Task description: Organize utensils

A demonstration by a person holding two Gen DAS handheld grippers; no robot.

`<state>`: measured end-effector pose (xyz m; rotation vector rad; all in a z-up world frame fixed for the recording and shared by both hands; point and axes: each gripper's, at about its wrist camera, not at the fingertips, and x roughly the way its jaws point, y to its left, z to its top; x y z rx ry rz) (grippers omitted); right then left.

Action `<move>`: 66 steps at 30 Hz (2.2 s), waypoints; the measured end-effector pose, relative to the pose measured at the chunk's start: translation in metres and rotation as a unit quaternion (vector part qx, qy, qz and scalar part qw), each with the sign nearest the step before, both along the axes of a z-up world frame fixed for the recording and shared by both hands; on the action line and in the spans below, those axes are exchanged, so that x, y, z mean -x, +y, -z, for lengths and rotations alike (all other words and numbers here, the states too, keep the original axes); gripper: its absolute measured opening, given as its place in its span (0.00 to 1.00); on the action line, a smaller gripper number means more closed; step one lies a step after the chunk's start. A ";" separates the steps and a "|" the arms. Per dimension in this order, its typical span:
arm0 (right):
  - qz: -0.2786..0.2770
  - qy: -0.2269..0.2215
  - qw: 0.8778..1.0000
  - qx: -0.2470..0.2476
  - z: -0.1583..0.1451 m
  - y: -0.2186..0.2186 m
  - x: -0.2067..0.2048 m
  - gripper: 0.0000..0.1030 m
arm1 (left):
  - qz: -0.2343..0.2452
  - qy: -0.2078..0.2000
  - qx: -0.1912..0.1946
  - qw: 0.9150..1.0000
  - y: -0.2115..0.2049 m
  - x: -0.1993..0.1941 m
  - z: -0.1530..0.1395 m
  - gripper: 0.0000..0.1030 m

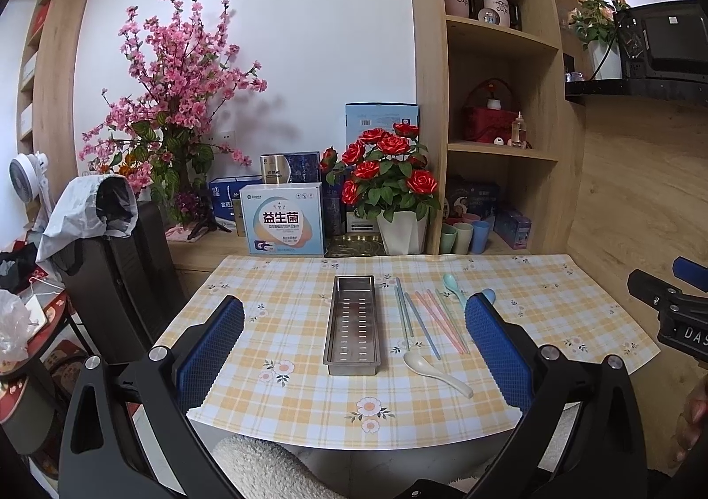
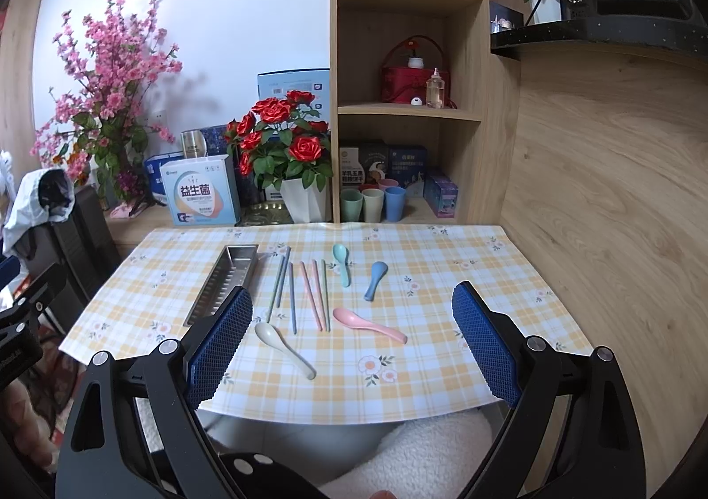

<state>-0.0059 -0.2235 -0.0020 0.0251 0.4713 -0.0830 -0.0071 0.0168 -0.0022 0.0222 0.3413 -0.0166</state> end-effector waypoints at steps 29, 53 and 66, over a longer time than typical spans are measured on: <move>-0.056 0.020 0.997 -0.040 0.022 -0.022 -0.070 0.86 | -0.012 0.094 0.037 0.995 0.024 -0.084 0.018 0.95; -0.024 0.194 0.972 -0.131 0.187 -0.078 -0.220 0.86 | 0.095 0.260 0.003 0.961 -0.031 -0.252 0.150 0.56; -0.013 0.195 0.965 -0.173 0.206 -0.114 -0.275 0.86 | 0.125 0.357 -0.009 0.926 -0.082 -0.407 0.209 0.17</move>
